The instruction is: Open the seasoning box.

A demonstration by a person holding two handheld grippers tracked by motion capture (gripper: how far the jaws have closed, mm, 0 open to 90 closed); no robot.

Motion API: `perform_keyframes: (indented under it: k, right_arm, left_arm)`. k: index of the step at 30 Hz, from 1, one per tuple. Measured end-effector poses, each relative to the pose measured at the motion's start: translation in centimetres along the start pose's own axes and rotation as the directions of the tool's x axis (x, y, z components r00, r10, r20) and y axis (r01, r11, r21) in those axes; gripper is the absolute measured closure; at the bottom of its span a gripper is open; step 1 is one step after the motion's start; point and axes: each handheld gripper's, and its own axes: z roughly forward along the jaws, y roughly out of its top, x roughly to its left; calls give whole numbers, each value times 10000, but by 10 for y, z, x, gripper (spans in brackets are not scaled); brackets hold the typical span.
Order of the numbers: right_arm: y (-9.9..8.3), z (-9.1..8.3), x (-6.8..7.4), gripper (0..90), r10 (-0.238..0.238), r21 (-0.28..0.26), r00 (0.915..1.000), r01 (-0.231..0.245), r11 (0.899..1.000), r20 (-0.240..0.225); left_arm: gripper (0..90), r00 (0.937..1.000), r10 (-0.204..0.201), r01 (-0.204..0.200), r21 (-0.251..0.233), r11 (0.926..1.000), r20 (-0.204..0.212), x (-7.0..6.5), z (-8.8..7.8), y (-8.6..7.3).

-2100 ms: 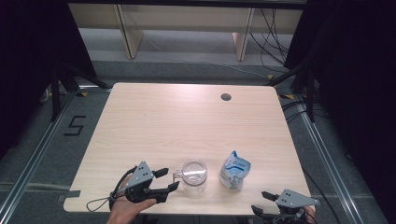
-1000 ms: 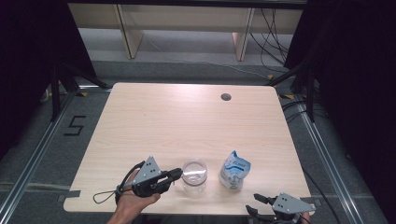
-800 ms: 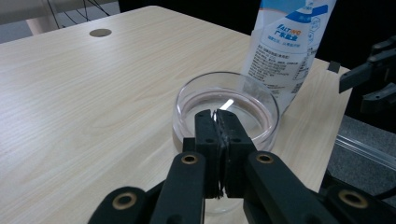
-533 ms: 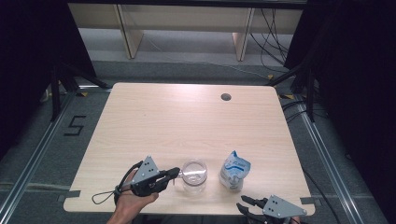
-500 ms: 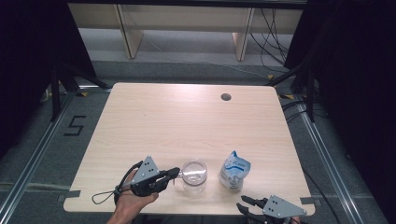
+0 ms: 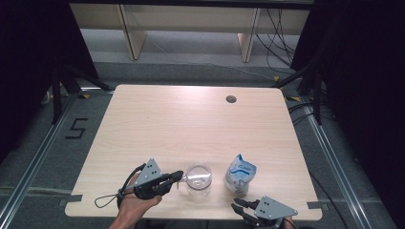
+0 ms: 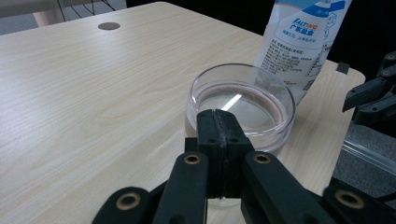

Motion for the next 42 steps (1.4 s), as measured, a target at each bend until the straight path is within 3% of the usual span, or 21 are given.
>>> perform_keyframes:
  k: [12,16,17,18,21,24,30,31,34,36,42]
  right_arm:
    - [13,27,8,831,-183,-296,9998,180,9994,-114]
    - [16,32,9,844,-148,-445,9998,142,9989,-134]
    - [18,33,9,847,-146,-413,9999,148,9990,40]
    - [18,35,9,850,-226,-476,9997,228,9986,54]
    - [19,38,8,860,-251,-476,9997,254,9985,67]
    - [20,41,7,881,-336,-551,9994,336,9979,12]
    - [22,43,5,898,-571,-673,9982,583,9960,197]
    - [22,45,5,898,-297,-779,9995,303,9965,92]
    - [23,46,5,898,-473,-768,9987,488,9959,213]
    - [23,46,4,898,-352,-711,9992,365,9968,194]
    - [25,50,5,898,-357,-725,9992,367,9967,158]
  left_arm:
    - [885,10000,-10,10,-85,10000,-24,0,1,-1]
    - [886,9997,-244,244,-103,9996,-32,-1,1,-2]
    - [886,9997,-251,251,-111,9996,-13,-1,1,-2]
    - [886,10000,5,-4,-114,9999,19,0,1,-2]
    - [886,9998,-200,200,-114,9997,-51,-1,1,-2]
    - [886,10000,41,-41,-112,9999,-1,0,1,-2]
    - [886,10000,40,-40,-134,9999,-1,0,1,-2]
    - [887,10000,41,-42,-120,9999,-25,0,1,-2]
    - [887,10000,49,-50,-138,9999,-38,0,1,-2]
    - [888,9999,-160,160,-257,9995,-2,-1,2,-3]
    - [889,9998,-178,177,-207,9996,-44,-1,1,-4]
